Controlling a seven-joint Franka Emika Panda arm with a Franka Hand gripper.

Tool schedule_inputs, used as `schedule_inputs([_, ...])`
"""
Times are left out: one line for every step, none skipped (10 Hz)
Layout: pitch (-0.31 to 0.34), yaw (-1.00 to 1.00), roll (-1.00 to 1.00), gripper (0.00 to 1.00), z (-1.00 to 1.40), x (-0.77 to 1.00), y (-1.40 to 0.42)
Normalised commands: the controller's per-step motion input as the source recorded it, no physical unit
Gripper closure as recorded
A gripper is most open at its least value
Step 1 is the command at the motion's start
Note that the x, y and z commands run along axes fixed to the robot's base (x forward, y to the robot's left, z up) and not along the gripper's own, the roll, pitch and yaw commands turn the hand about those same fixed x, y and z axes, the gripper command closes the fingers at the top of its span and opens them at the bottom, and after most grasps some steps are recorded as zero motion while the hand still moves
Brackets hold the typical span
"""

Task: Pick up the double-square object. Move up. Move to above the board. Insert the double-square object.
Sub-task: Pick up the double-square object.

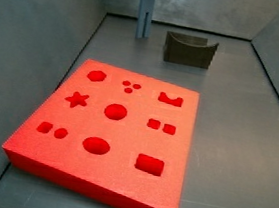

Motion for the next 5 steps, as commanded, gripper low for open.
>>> schedule_inputs([0.000, 0.56, 0.00, 0.00, -0.03, 0.11, 0.18])
schedule_inputs([0.000, 0.83, 0.00, 0.00, -0.05, 0.02, 0.18])
schedule_inputs([0.000, 0.92, 0.00, 0.00, -0.10, 0.00, 0.13])
schedule_inputs([0.000, 1.00, 0.00, 0.00, -0.15, 0.00, 0.09])
schedule_inputs([0.000, 1.00, 0.00, 0.00, -0.21, -0.04, 0.13])
